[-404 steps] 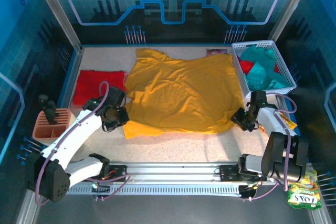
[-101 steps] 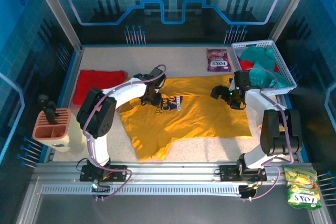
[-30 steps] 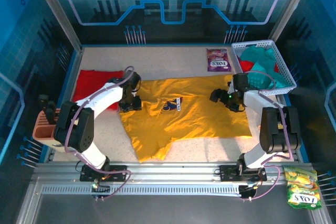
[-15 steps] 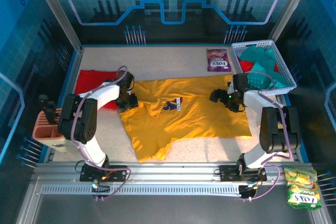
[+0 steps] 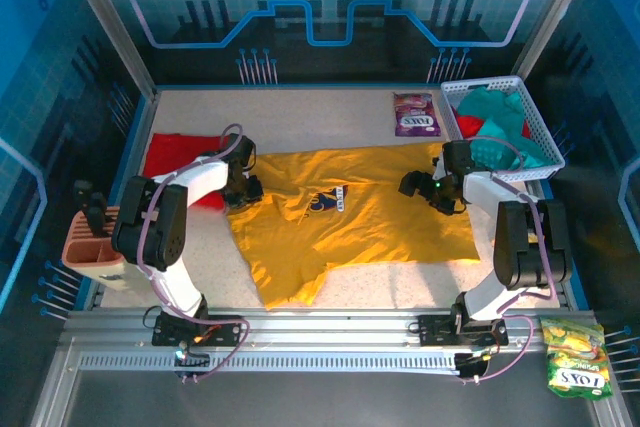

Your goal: Fold and stack the t-shirts

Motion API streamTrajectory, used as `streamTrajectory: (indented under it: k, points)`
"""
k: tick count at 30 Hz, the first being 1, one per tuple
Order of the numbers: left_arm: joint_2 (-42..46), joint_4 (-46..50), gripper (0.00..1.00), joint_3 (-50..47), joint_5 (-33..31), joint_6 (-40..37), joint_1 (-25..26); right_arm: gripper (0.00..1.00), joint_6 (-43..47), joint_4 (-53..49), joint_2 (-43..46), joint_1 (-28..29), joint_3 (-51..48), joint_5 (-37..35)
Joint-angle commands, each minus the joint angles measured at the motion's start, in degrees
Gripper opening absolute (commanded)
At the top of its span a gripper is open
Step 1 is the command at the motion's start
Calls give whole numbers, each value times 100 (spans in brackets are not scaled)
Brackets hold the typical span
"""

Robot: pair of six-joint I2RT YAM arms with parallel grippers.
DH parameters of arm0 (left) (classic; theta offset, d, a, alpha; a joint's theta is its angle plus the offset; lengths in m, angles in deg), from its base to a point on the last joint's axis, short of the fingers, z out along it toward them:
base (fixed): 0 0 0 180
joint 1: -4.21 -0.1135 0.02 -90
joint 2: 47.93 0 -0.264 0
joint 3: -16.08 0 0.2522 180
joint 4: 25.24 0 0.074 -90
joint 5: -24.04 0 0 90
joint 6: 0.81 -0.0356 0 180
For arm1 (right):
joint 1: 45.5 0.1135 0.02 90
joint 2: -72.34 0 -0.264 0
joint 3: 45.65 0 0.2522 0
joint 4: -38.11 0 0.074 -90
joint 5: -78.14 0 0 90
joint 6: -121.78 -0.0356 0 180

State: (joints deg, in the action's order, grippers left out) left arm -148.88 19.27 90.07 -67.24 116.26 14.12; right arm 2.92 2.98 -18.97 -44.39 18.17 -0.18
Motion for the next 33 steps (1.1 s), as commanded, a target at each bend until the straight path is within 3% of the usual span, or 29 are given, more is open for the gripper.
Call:
streamTrajectory:
  k: [1, 9, 20, 33]
  points:
    - [19, 158, 17, 116, -143, -16, -51, 94, 52, -17, -58, 18, 3, 125]
    - [439, 700, 0, 174, -23, -140, -34, 94, 47, -34, -87, 19, 2, 150]
    - [1174, 1525, 1, 104, 122, -175, 66, 94, 8, 10, -159, 31, 153, 203]
    - [1261, 1716, 13, -569, 541, 254, 283, 93, 38, 1, -76, 37, 65, 91]
